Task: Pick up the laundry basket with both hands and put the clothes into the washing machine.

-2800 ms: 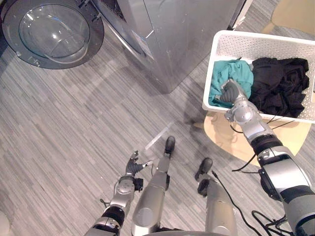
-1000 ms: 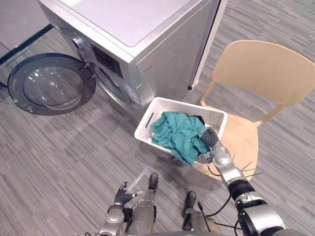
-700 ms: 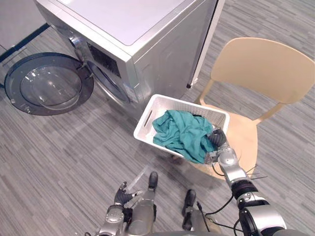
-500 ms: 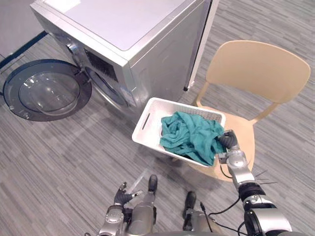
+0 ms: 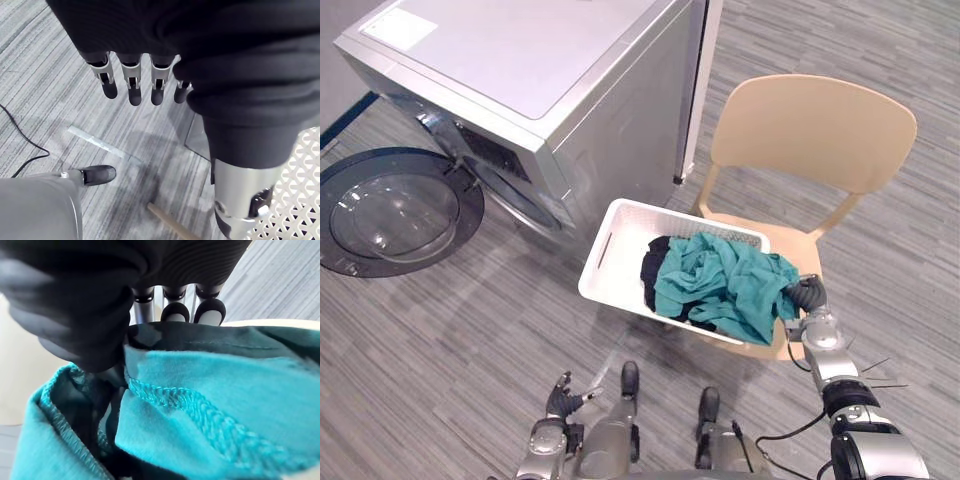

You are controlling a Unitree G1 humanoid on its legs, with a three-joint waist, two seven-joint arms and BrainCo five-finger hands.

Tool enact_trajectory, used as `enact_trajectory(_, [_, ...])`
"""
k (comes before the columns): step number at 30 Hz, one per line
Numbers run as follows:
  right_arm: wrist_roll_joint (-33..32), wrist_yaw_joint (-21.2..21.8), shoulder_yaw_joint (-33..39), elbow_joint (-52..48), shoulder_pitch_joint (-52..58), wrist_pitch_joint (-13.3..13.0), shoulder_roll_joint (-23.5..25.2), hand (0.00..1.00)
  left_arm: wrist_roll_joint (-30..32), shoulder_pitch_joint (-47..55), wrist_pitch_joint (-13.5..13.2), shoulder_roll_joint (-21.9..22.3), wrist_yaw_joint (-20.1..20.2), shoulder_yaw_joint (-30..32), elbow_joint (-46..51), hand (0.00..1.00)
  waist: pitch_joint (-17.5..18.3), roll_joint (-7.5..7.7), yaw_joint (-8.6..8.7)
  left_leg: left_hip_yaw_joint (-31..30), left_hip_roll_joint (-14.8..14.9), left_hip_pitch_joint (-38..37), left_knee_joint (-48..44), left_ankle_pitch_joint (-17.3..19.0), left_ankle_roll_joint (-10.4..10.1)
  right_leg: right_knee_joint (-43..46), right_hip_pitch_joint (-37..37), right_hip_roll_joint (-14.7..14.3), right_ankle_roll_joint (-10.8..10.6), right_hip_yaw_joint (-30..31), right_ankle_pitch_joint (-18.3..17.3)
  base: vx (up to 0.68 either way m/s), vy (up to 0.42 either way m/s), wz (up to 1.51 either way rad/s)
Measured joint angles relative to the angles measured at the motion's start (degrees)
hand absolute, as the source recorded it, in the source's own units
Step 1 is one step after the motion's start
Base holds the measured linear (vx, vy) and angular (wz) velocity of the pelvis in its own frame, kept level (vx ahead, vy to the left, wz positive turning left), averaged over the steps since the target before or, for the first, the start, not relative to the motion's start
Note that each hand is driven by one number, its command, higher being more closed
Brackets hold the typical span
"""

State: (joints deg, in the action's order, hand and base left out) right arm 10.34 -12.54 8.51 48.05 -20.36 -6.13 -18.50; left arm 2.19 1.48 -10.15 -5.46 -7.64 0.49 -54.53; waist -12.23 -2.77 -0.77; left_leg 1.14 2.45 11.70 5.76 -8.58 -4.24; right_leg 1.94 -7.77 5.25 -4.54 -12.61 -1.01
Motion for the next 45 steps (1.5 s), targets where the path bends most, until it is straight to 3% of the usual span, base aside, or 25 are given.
enact_trajectory(8, [0.1, 0.0, 1.3, 1.1, 0.7, 0.1, -1.6, 1.00, 0.0, 0.3, 0.0, 0.0, 0.0, 0.1, 0.0, 0.00, -0.7, -1.27, 0.23, 0.1, -0.3, -0.5, 0.1, 0.3, -0.2, 0.2, 0.4, 0.4, -0.2, 0.0, -0.3, 0.01, 0.001, 0.00])
enact_trajectory(15, [0.5, -0.1, 2.9, 1.0, 0.9, 0.2, -3.0, 1.00, 0.1, 0.3, 0.0, -0.1, 0.0, 0.1, 0.0, 0.00, -0.8, -1.40, 0.86, 1.2, -0.7, -0.8, 0.1, 0.9, 0.5, 0.1, 0.2, 0.8, -0.4, 1.1, -0.3, 0.04, 0.018, -0.07])
enact_trajectory(23, [-0.2, -1.4, 2.7, -15.9, 5.0, 0.1, -2.7, 1.00, 0.0, 0.2, 0.0, 0.0, 0.0, 0.1, 0.4, 0.00, -0.8, -1.51, 1.68, 2.2, -0.5, -1.5, -0.2, 1.2, 0.4, 0.0, 0.4, 0.7, -0.5, 2.1, -0.3, 0.06, -0.004, -0.08])
enact_trajectory(31, [-6.1, -1.6, 2.0, -35.7, 7.0, -3.8, 4.4, 1.00, 0.1, 0.2, 0.0, 0.2, -0.1, 0.1, 1.0, 0.00, -0.4, -1.40, 1.70, 2.0, -0.4, -3.5, -0.2, 1.2, 0.4, -0.8, 3.0, 0.6, -0.5, 1.4, -0.2, 0.03, 0.002, 0.03])
enact_trajectory(45, [-18.0, 3.1, -9.4, -52.5, 8.1, -10.3, 9.6, 1.00, 0.0, 2.7, -0.2, 0.0, -0.2, -0.3, 1.0, 0.00, 3.8, 1.11, 0.97, 2.7, 0.4, -5.7, 0.1, 2.3, 1.0, -4.1, 6.2, -0.5, -0.2, 2.3, 1.6, 0.00, 0.000, -0.04])
